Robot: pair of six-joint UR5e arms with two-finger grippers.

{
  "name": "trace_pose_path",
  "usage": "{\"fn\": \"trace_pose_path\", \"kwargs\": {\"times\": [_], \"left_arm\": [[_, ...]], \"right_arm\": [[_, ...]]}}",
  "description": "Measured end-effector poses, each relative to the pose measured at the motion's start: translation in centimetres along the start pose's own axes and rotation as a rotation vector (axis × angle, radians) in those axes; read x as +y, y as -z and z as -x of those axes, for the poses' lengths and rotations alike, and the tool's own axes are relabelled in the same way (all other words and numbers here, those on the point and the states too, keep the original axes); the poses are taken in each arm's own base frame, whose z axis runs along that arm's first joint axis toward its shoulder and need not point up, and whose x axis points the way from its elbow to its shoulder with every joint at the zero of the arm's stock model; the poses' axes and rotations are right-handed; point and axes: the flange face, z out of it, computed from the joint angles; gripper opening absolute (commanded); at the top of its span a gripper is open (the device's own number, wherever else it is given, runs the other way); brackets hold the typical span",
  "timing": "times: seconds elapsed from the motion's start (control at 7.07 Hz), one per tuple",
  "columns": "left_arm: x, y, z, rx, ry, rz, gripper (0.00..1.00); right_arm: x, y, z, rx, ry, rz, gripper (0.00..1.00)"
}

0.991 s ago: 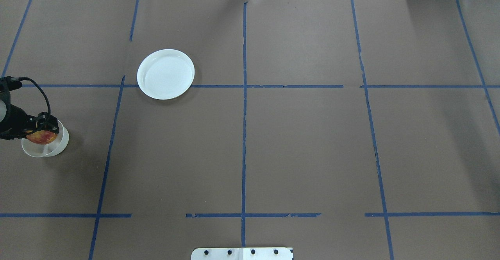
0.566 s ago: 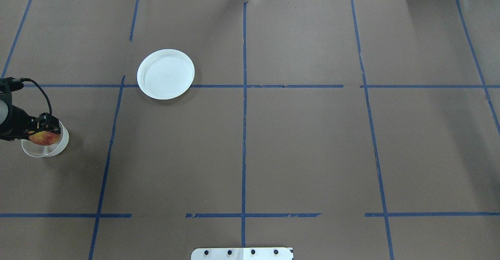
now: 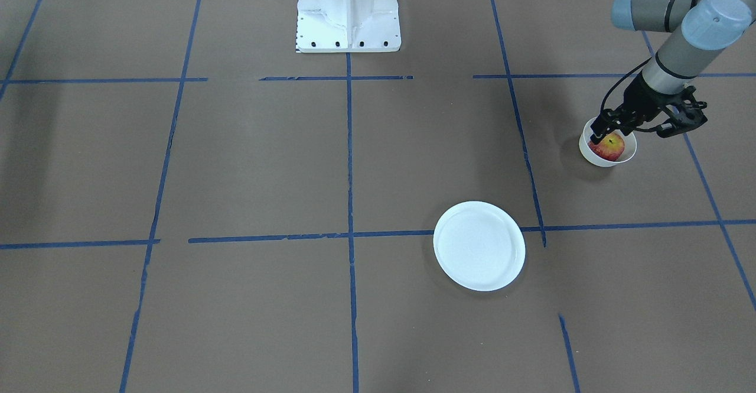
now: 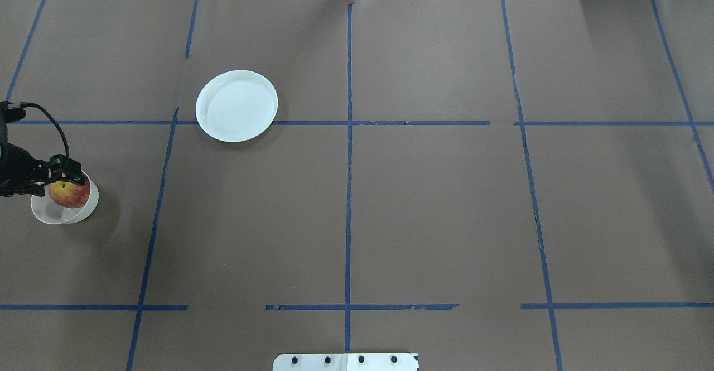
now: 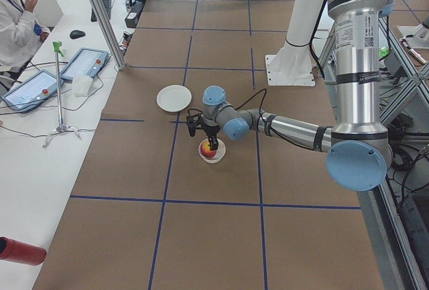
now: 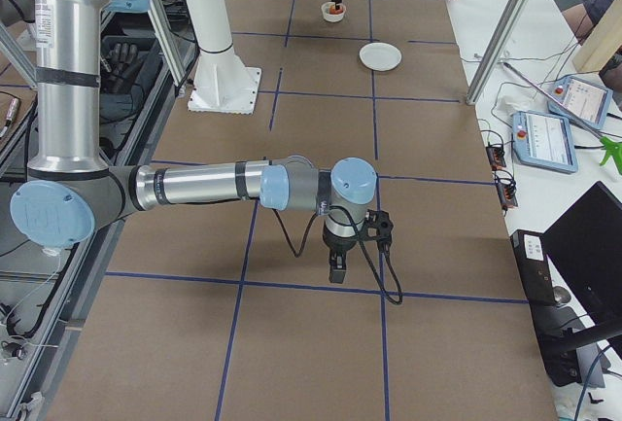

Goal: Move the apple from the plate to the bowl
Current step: 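Open the left gripper and raise it away from the bowl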

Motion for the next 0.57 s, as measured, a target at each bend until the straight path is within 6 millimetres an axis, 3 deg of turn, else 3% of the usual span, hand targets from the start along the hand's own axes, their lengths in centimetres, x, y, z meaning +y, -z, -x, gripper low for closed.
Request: {"fn": "trace_pose_path", "kwargs": {"times": [0.28,0.57], "left_arm": [[-0.5,4.8,-0.7,-0.006,0.015,-0.036,1.0],[-3.1,8.3,2.7,-0.017,-0.071,-0.102,1.0]], "right_arm": [[0.0,0.0,0.0,0.0,-0.001,0.0,1.0],[0.0,0.0,0.0,0.0,-0.001,0.001,1.0]]}}
